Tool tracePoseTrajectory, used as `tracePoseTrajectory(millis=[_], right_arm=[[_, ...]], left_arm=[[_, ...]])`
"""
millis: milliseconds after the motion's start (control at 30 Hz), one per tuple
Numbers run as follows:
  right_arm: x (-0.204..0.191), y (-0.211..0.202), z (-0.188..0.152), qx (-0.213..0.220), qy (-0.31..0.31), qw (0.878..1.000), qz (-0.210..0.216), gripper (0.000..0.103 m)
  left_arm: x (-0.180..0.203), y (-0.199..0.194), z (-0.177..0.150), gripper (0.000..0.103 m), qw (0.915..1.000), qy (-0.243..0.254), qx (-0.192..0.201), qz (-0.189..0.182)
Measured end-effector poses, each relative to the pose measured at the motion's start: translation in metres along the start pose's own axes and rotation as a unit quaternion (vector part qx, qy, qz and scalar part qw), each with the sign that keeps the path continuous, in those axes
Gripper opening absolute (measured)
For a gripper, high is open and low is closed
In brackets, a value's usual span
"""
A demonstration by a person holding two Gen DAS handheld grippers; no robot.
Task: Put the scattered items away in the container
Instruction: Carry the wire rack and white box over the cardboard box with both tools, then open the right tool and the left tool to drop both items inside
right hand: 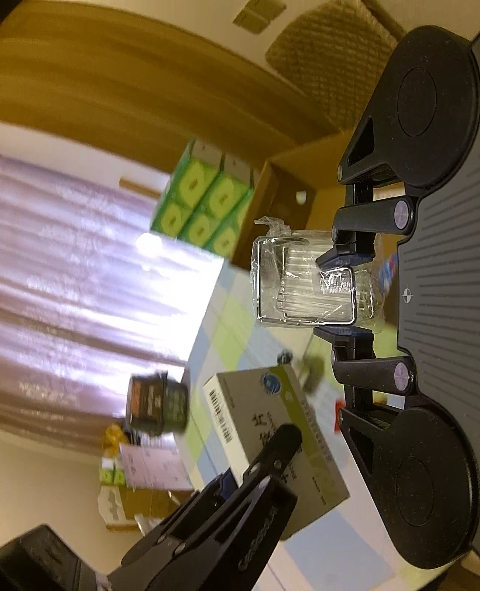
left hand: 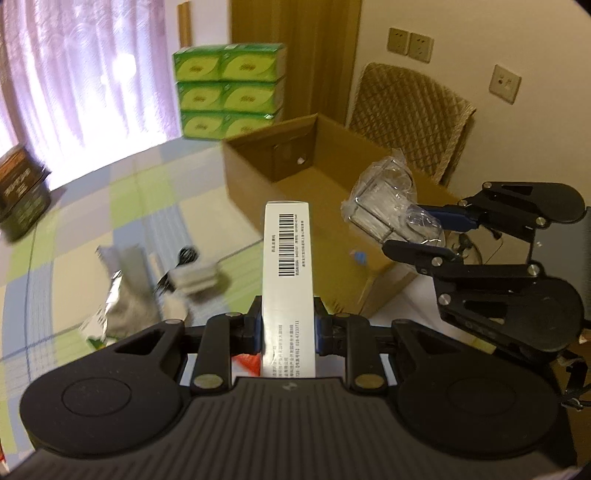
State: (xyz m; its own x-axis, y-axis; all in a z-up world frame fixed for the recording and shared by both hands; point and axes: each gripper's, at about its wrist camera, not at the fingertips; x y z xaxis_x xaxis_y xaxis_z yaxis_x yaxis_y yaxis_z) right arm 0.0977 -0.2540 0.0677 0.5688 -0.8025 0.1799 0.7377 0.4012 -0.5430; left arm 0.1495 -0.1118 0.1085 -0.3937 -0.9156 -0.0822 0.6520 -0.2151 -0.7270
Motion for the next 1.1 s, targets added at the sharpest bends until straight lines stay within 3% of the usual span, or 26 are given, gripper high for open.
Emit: tracePoseTrajectory(millis=[200, 533, 800, 1100], right_arm=[[0.048, 0.004, -0.003, -0.008, 0.018, 0.999, -0.025, 0.033], [0.094, 0.014, -0.02, -0.02, 0.044, 0.998, -0.032, 0.034], [0.116, 0.033, -0.028, -0.027, 0.061, 0.997, -0.027, 0.034], [0.12, 0.046, -0.035, -0.04, 0.067, 0.997, -0.02, 0.034]], left_arm=[[0.026, 0.015, 0.038, 0.02, 0.9997, 0.003, 0.015, -0.019], [0.056, 0.057, 0.088, 0.02, 0.9988, -0.008, 0.018, -0.046], [0.065, 0.096, 0.098, 0.02, 0.9978, -0.036, 0.001, -0.056], [0.062, 0.12, 0.093, 0.023, 0.9972, -0.06, -0.014, -0.043]])
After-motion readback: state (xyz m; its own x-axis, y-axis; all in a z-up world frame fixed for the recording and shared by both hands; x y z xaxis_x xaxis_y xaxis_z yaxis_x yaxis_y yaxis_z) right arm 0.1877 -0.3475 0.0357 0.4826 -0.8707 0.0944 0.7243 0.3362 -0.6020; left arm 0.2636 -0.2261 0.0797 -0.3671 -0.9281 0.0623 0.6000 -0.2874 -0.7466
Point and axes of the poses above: each gripper's, at about its wrist camera, not at the fingertips, and y roughly the way its jaws point, x to its right, z to its top, and after that the axes turned 9 degrees about z, right-handed
